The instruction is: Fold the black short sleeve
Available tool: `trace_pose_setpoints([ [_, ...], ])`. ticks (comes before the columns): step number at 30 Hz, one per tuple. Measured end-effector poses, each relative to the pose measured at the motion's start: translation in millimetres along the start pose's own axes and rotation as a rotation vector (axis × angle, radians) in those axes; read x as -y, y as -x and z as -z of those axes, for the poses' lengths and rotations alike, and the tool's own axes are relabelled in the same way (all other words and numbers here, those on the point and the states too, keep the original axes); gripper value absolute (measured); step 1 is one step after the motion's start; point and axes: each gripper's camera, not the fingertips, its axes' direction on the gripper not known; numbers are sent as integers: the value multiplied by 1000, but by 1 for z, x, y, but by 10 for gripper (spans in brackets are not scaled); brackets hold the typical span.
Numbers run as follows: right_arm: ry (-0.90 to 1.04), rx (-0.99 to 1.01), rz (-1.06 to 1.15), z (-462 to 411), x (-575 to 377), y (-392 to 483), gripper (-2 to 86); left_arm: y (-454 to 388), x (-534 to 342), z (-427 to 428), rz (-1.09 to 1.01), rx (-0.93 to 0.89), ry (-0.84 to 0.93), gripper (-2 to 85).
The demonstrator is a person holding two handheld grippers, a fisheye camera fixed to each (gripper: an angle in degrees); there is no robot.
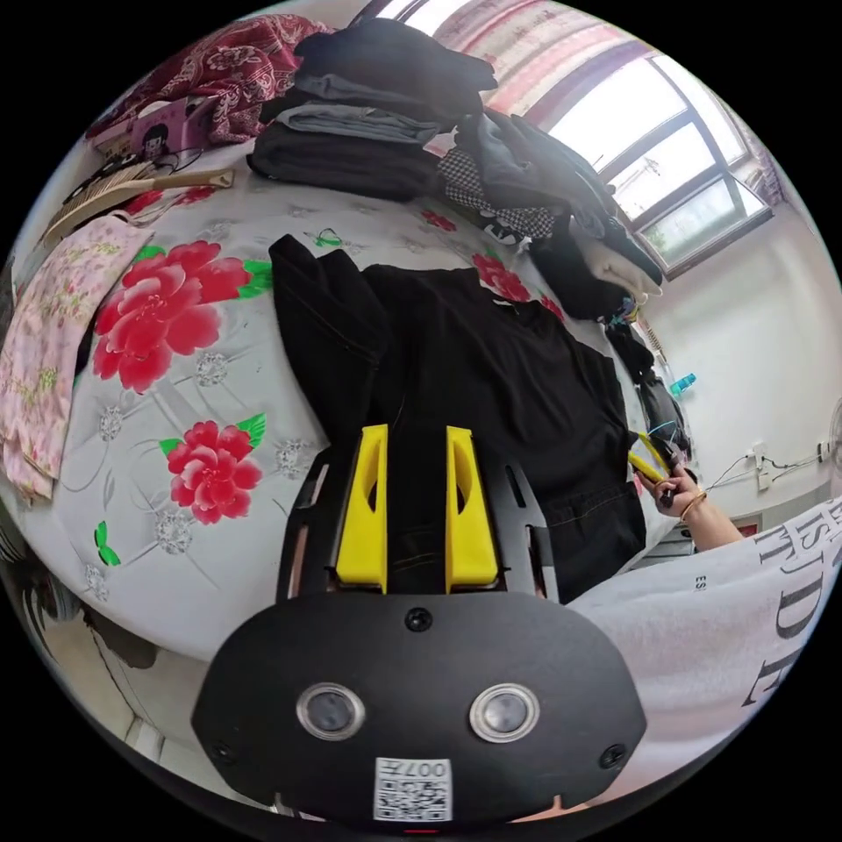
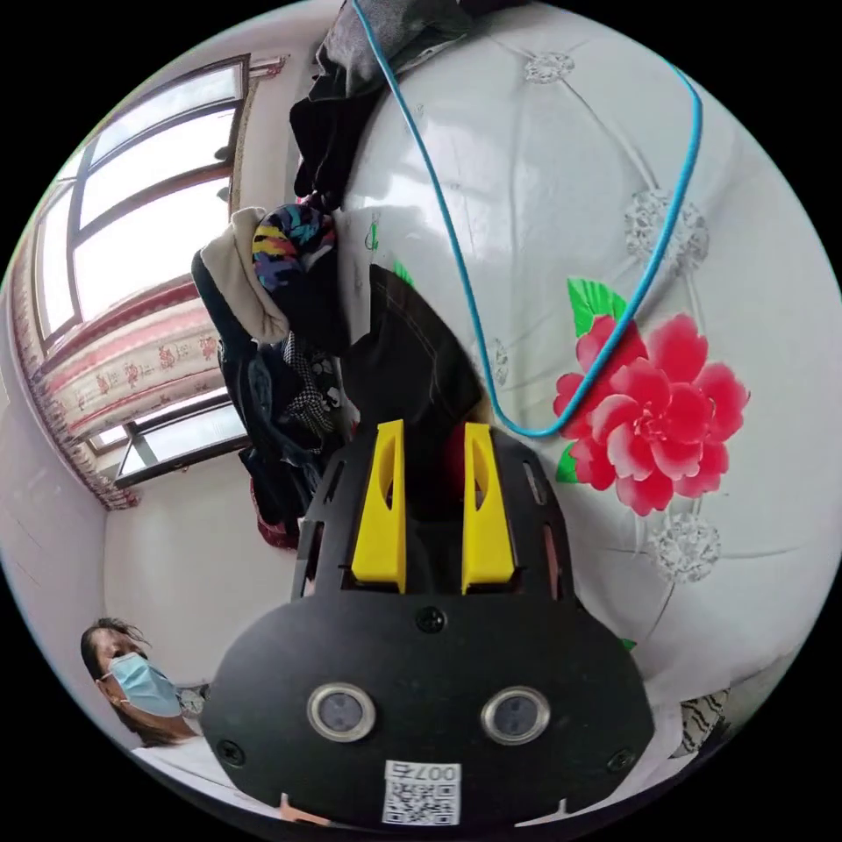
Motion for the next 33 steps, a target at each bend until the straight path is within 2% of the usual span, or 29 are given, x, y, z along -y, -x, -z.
trace_pose_setpoints([
  [2,8,62,3,-5,9,9,26,5,4,-9,35,2,16,79],
  [4,-41,54,143,2,9,37,12,13,6,-12,89,28,34,62],
  [6,-57,-138,380,7,-3,73,4,22,5,-6,141,36,17,18],
  [7,-64,-189,409,8,-7,76,3,25,4,-3,152,39,9,5],
  [8,-80,-278,414,10,-12,74,1,29,1,3,171,42,-10,0],
  [10,-65,-318,309,11,-9,55,0,38,-3,12,211,32,-37,-2],
  [11,-50,-283,210,11,-5,38,-1,43,-7,18,242,15,-57,1],
  [14,-83,-131,108,13,-1,23,-1,55,-15,33,297,-34,-125,39],
  [19,-108,-224,256,-4,-5,80,-1,53,-7,40,208,-58,-138,93],
  [22,-48,-335,594,-33,-28,164,-1,49,6,33,157,-55,-106,104],
  [24,94,-472,1013,-79,-78,235,-1,46,18,27,122,17,-69,90],
  [25,139,-496,1118,-91,-94,248,-1,48,21,25,126,37,-59,85],
  [27,338,-567,1456,-140,-158,277,-1,63,24,26,242,111,-50,7],
  [28,389,-580,1520,-151,-173,278,-1,69,24,27,271,90,-63,3],
  [30,586,-617,1696,-195,-224,269,2,99,14,33,433,-90,-124,-6],
  [33,804,-734,1724,-245,-257,235,9,132,-13,39,629,-305,-239,-8],
])
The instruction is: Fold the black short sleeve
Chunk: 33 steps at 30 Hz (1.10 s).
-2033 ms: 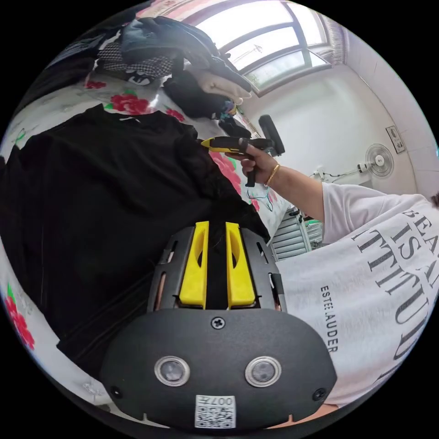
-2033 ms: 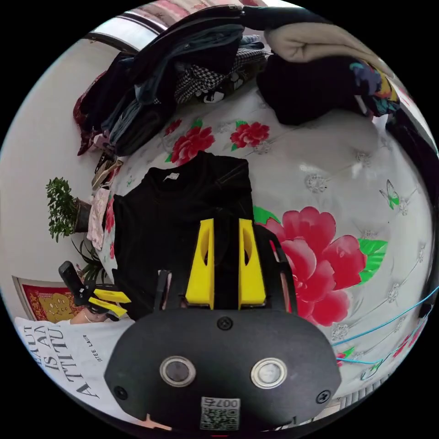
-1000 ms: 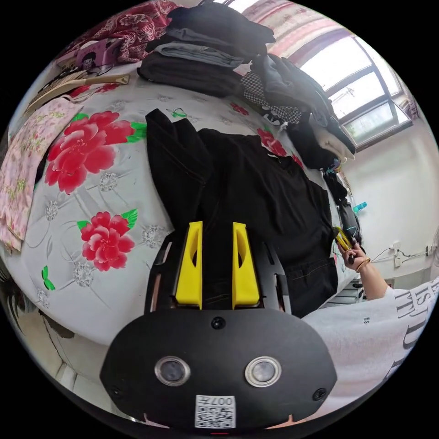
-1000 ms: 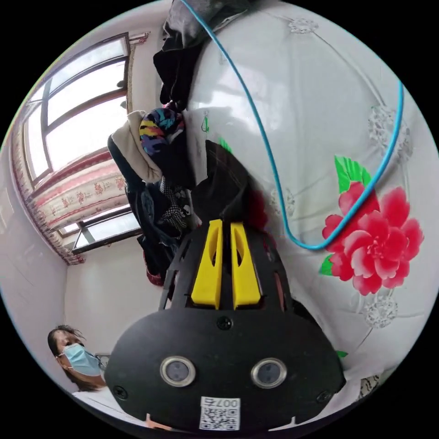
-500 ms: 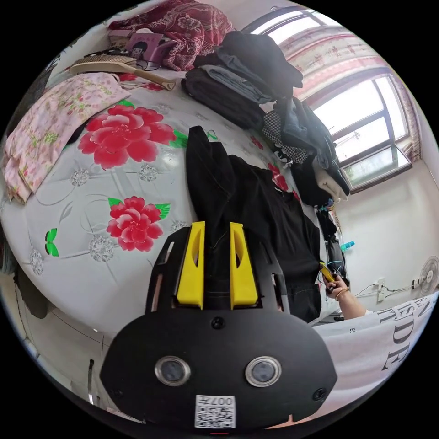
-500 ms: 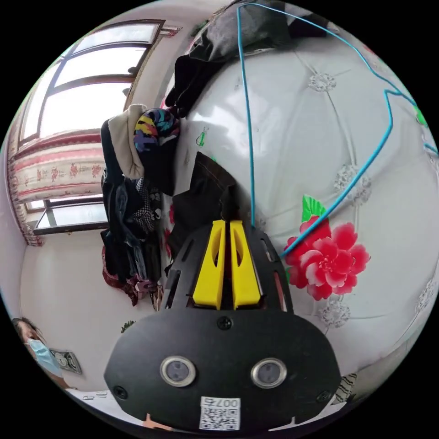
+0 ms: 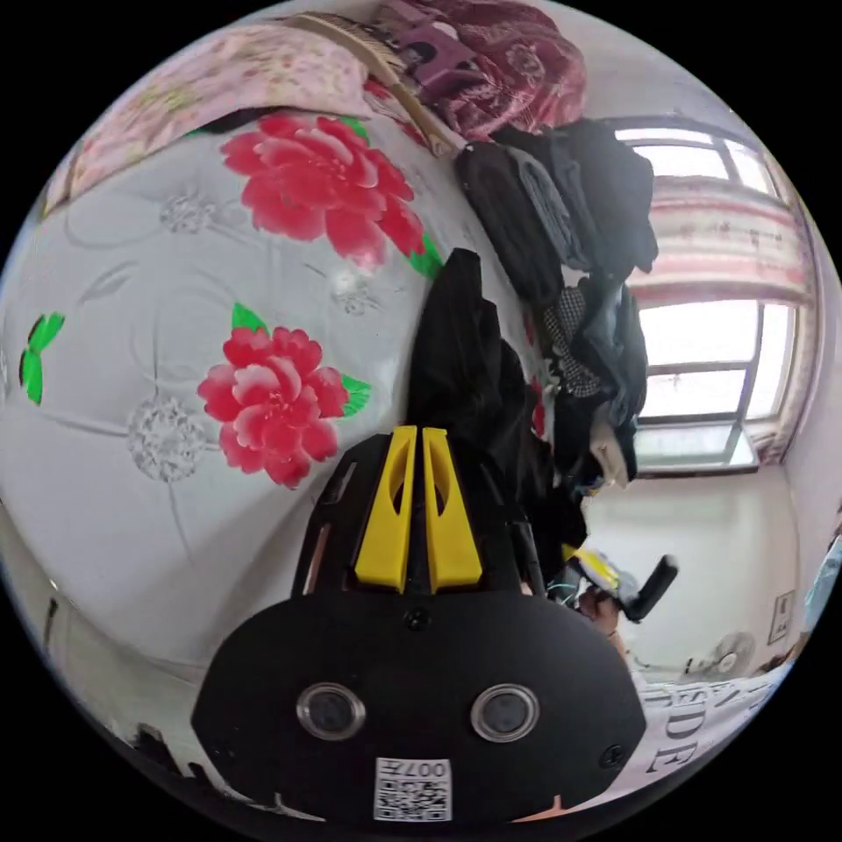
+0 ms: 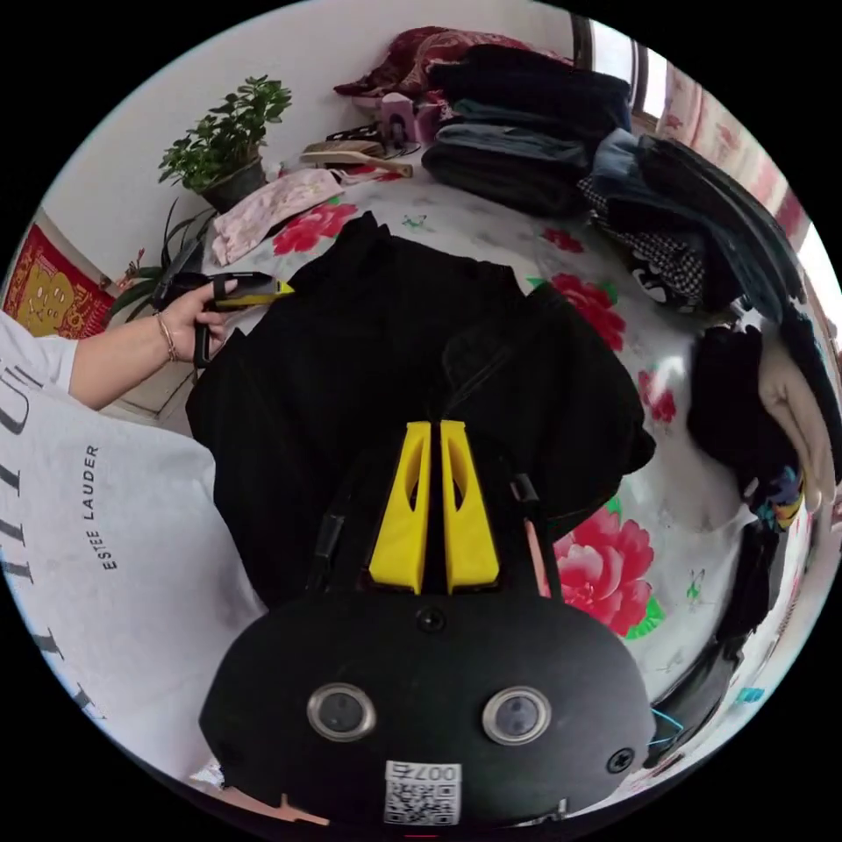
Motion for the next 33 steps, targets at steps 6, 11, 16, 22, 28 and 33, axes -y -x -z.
trace_pose_setpoints([
  [6,21,20,-51,4,12,4,44,27,-16,29,101,-177,-101,-6],
  [11,-109,45,-337,68,-48,-37,70,10,-16,59,-46,-132,-72,29],
  [16,-10,108,-655,83,-165,-65,88,-11,-42,88,-219,-5,104,72],
  [22,-73,160,-722,87,-231,-46,96,-29,-91,95,-360,208,249,86],
  [28,-96,263,-668,60,-194,-69,51,-54,-77,57,-338,183,237,20],
  [33,-289,125,-539,145,-223,-33,10,-90,-91,89,-406,146,209,-5],
])
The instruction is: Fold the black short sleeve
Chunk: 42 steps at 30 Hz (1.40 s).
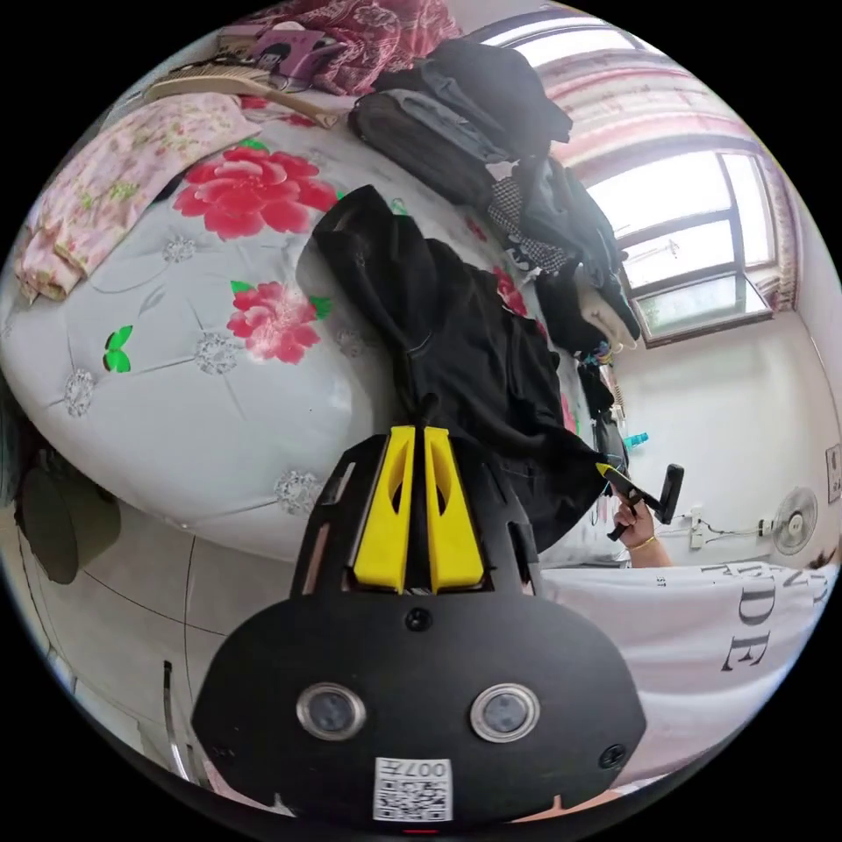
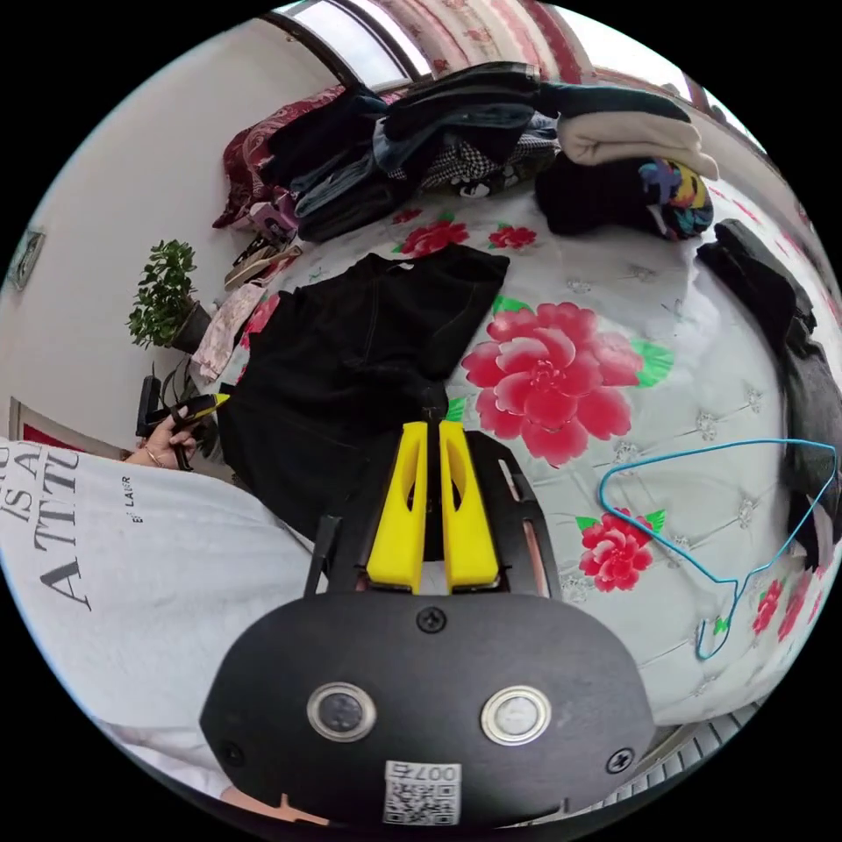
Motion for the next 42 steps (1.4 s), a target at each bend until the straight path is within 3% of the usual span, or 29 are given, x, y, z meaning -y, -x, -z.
trace_pose_setpoints([
  [5,-109,51,-6,80,-54,3,2,-34,-43,51,-79,-54,-75,-7],
  [9,-116,138,-38,101,-80,-4,0,-30,-68,62,-21,-9,-72,-8],
  [13,-79,135,-49,101,-73,-10,-1,-27,-69,62,30,-98,-105,-9],
  [16,-89,108,13,115,-22,-21,-2,-34,-23,71,2,-156,-155,-9],
  [19,-229,70,91,167,60,-22,-2,-72,65,103,-138,-229,-274,-9],
  [21,-437,115,132,243,110,-5,-2,-127,127,155,-267,-294,-379,-9],
  [24,-673,133,266,339,125,38,-2,-202,152,242,-441,-335,-534,-10],
  [27,-770,90,399,402,106,76,-2,-257,129,318,-598,-308,-660,-10],
  [33,-803,134,519,456,35,97,-2,-292,41,389,-730,-306,-754,-10],
  [37,-772,100,587,464,-10,106,-2,-303,-12,402,-793,-275,-778,-10],
  [42,-579,158,536,429,-54,90,-2,-279,-69,371,-750,-222,-655,-10],
])
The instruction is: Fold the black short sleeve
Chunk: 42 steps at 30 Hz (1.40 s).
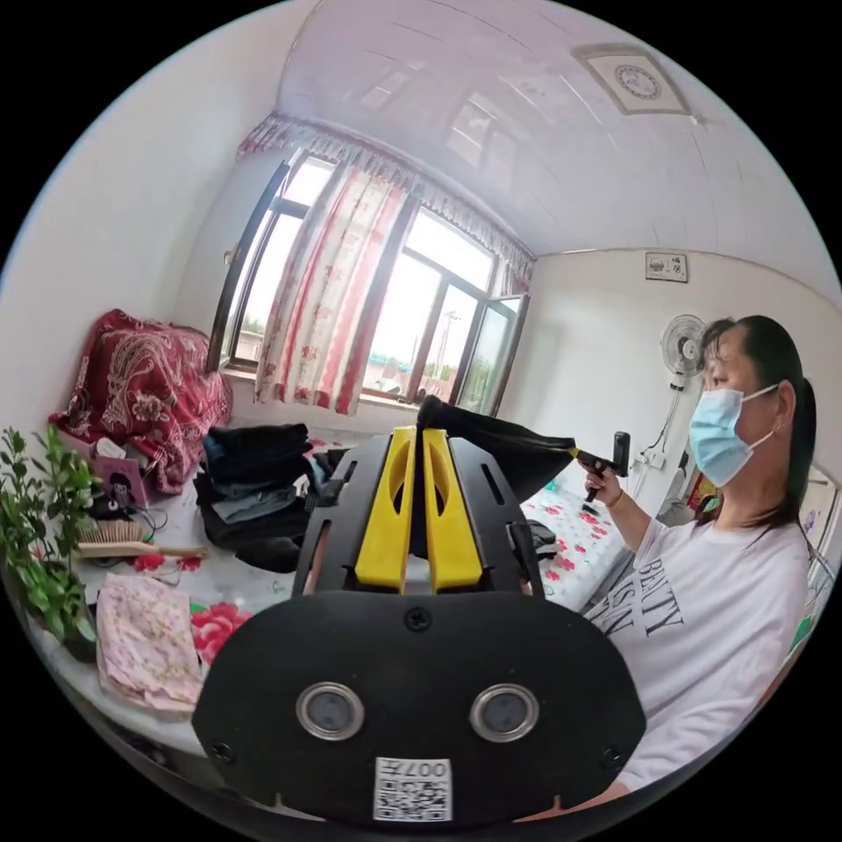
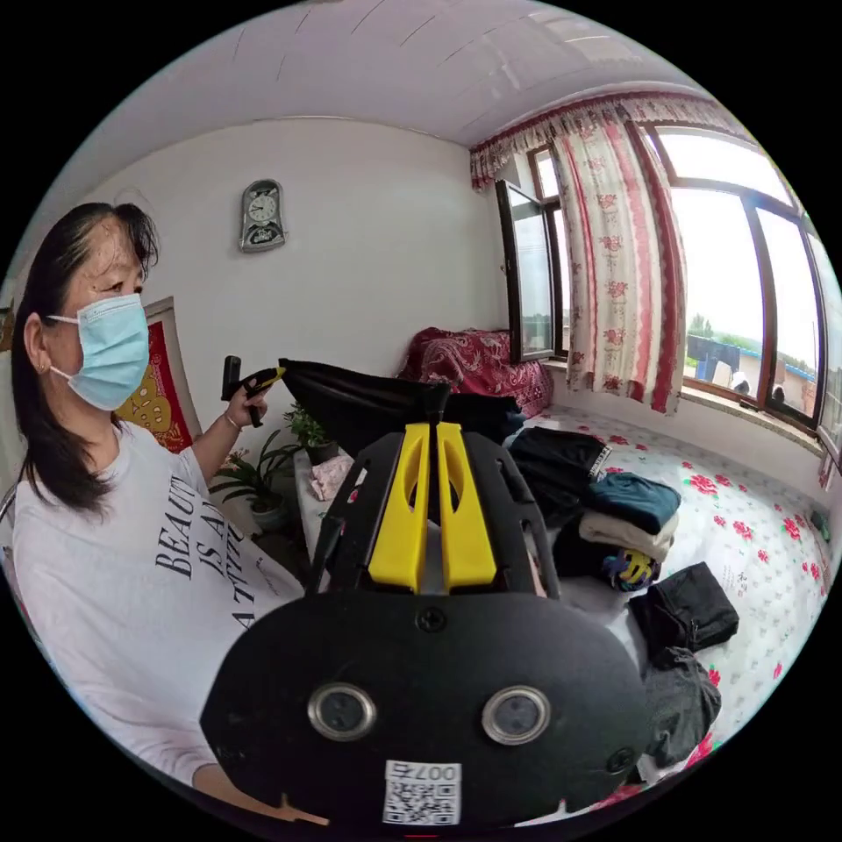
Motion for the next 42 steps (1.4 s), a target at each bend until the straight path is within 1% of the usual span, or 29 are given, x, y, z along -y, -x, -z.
trace_pose_setpoints([
  [1,24,8,-25,-5,-9,-2,-2,1,-12,-2,10,16,29,-10],
  [3,127,24,-136,-34,-50,-12,-2,13,-68,-17,83,49,156,-10],
  [4,156,30,-173,-44,-61,-17,-2,18,-83,-22,107,59,188,-10],
  [6,302,58,-318,-88,-102,-38,-3,50,-142,-49,254,86,318,-10],
  [7,338,66,-353,-100,-111,-44,-3,60,-155,-57,295,91,349,-10],
  [9,463,80,-456,-146,-136,-70,-3,106,-195,-93,462,80,443,-10],
  [11,519,34,-480,-175,-137,-90,-3,137,-206,-121,542,57,454,-10],
  [13,500,-6,-524,-194,-123,-116,-3,164,-195,-149,558,45,436,-9],
  [14,460,-38,-569,-202,-107,-135,-3,179,-177,-167,556,50,426,-9],
  [16,349,-68,-627,-203,-73,-158,-3,200,-138,-192,563,33,395,-9],
  [17,265,-92,-624,-199,-42,-165,-3,206,-104,-202,547,6,347,-9],
  [18,183,-114,-584,-192,-9,-164,-3,205,-67,-208,489,-1,308,-9],
  [19,143,-123,-556,-187,7,-161,-3,202,-48,-209,452,1,290,-9],
  [21,-9,-124,-439,-164,62,-142,-2,183,17,-198,308,5,205,-9],
  [23,-84,-109,-359,-146,87,-125,-2,167,48,-179,221,-3,140,-10],
  [26,-112,-90,-220,-126,102,-93,-2,141,67,-143,103,-7,94,-10],
  [29,-72,-77,-112,-118,90,-62,-2,119,58,-118,28,11,125,-10],
  [31,-36,-74,-51,-117,71,-43,-2,107,41,-107,-1,16,154,-10],
  [33,31,-81,9,-125,30,-18,-2,93,3,-98,-33,35,216,-9],
  [34,52,-80,16,-129,18,-12,-2,91,-10,-96,-37,38,236,-9],
  [36,155,-70,-2,-153,-39,3,-2,89,-71,-96,-20,69,343,-9],
  [37,181,-66,-18,-161,-55,6,-2,90,-89,-96,-4,73,367,-9],
  [39,307,-39,-114,-202,-120,12,-2,103,-169,-99,138,97,460,-9],
  [40,345,-27,-151,-214,-137,12,-2,108,-191,-101,189,104,483,-9],
  [42,502,10,-262,-264,-200,17,-2,124,-272,-108,381,168,605,-9],
])
